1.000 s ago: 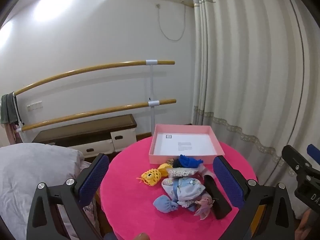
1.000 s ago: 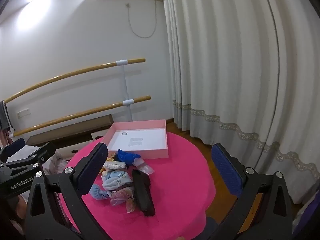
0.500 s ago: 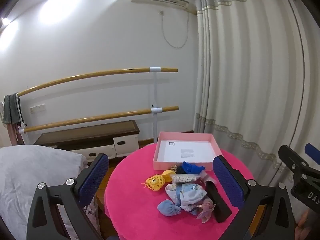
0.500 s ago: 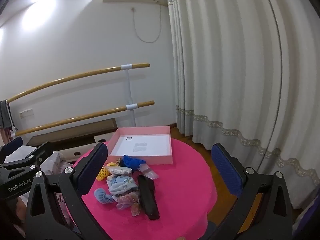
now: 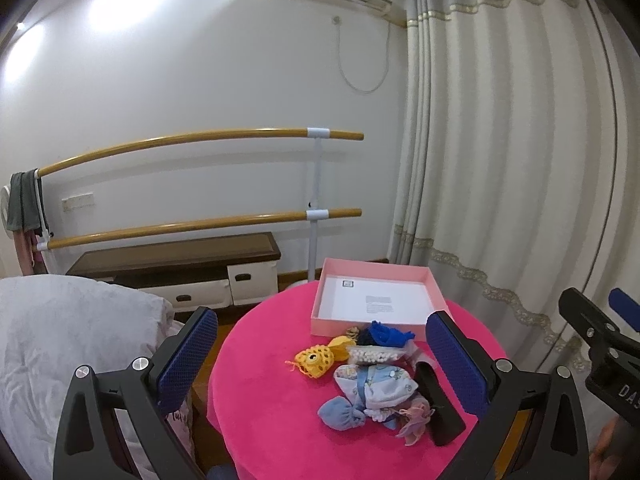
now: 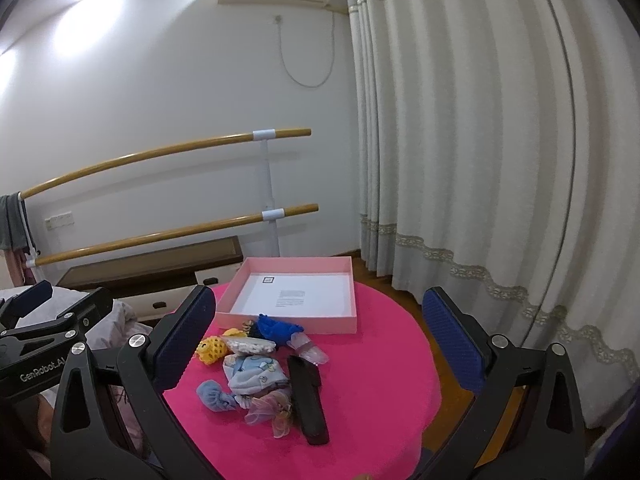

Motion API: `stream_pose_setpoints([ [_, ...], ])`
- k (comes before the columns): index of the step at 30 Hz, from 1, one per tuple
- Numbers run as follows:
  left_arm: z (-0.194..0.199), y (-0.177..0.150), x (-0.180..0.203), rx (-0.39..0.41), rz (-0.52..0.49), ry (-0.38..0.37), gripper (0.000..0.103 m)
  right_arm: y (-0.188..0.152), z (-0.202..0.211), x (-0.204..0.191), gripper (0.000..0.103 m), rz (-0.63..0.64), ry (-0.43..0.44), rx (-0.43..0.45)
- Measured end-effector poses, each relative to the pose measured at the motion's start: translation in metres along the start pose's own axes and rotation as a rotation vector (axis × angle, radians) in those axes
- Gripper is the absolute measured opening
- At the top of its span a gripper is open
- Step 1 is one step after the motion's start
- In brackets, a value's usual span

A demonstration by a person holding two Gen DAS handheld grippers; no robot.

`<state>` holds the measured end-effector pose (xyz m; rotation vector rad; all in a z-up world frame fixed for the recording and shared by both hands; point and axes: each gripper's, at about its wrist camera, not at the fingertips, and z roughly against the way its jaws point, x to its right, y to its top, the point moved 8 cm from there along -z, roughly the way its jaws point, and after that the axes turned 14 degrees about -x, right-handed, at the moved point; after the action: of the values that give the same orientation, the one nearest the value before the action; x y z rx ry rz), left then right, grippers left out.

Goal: Organize soft objects

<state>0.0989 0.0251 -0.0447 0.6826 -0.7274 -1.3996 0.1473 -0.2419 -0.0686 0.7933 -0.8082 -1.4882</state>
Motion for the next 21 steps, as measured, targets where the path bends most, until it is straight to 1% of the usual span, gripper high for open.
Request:
stream_pose_setpoints([
  [3, -0.003, 0.000, 0.001, 0.008, 0.000, -0.010, 0.103, 0.000, 0.000, -0.001, 0.103, 0.003, 0.001, 0.003],
  [4, -0.004, -0.005, -0.001, 0.014, 0.003, -0.007, 0.103, -0.001, -0.001, -0.002, 0.103, 0.003, 0.001, 0.005],
  [10, 0.001, -0.012, 0.000, 0.035, 0.005, 0.020, 0.103, 0.001, -0.001, 0.000, 0.103, 0.003, 0.004, 0.013],
  [21, -0.003, -0.014, 0.013, 0.018, -0.018, 0.012, 0.103, -0.001, -0.008, 0.011, 0.103, 0.006, 0.009, -0.002],
])
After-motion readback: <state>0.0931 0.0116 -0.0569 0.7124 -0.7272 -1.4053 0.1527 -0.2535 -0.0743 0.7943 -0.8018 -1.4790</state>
